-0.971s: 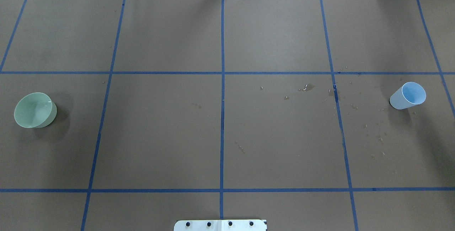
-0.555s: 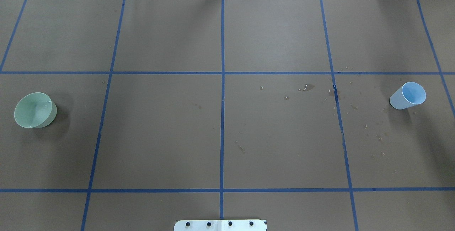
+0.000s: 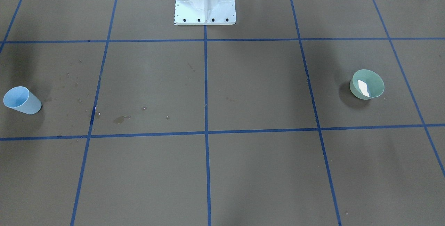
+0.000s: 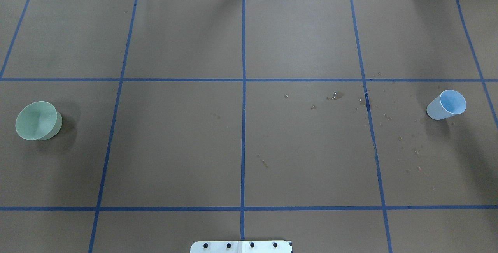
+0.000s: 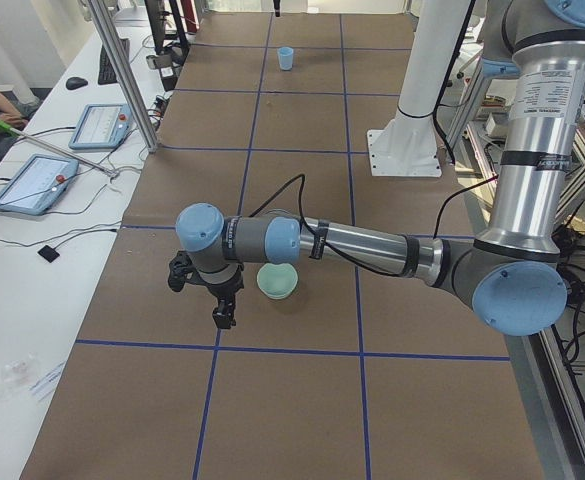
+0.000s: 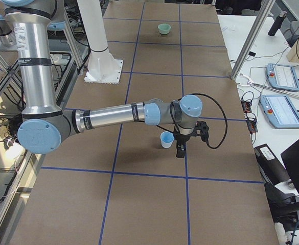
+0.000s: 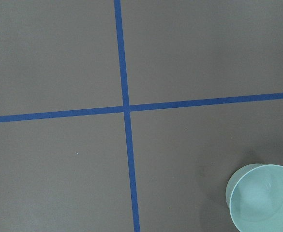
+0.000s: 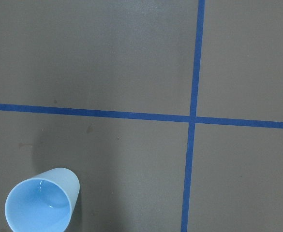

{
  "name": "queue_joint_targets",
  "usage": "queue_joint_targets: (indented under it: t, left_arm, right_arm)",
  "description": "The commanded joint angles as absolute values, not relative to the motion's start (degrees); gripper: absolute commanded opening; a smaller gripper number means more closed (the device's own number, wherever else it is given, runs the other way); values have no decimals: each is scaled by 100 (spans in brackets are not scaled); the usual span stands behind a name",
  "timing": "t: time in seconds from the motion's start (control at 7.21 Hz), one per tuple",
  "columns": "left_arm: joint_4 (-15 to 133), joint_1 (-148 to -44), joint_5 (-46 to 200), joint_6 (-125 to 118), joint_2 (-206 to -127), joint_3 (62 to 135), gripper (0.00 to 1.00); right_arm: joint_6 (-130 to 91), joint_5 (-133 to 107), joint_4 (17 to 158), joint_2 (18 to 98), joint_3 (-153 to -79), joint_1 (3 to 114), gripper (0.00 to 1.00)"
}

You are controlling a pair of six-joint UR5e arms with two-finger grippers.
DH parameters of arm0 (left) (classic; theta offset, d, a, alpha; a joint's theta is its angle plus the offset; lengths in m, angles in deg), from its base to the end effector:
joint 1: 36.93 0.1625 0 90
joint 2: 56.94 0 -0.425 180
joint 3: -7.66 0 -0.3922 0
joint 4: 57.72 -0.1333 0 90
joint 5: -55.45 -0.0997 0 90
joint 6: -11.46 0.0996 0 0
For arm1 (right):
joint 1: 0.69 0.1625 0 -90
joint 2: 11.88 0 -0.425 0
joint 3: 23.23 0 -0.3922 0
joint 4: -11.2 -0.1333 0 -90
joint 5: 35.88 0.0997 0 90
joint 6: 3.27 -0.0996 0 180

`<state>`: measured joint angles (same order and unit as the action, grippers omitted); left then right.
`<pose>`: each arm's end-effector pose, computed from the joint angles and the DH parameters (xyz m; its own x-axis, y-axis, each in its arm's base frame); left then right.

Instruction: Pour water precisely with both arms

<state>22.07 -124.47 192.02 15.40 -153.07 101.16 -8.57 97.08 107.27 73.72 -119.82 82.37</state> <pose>-0.0381 -0.5332 0.5889 0.6826 0.0908 -0.7252 -0.0900 0.9951 0.0398 0.0017 -0.5273 0.5756 0.7274 -0.0545 0.6840 0.0534 0.9983 0.0227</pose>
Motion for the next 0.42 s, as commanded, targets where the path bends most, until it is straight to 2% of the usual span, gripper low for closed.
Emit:
queue_joint_targets:
  t: [0.0, 0.28]
  left_arm:
    - [2208, -12447, 19195, 1559, -15309, 10118, 100]
    - [2217, -12456, 19203, 1568, -15292, 10118, 99]
  right_arm:
    - [-854, 9709, 10727, 7372, -11973, 8237, 99]
    - [-854, 9701, 10727, 7372, -11938, 8237, 99]
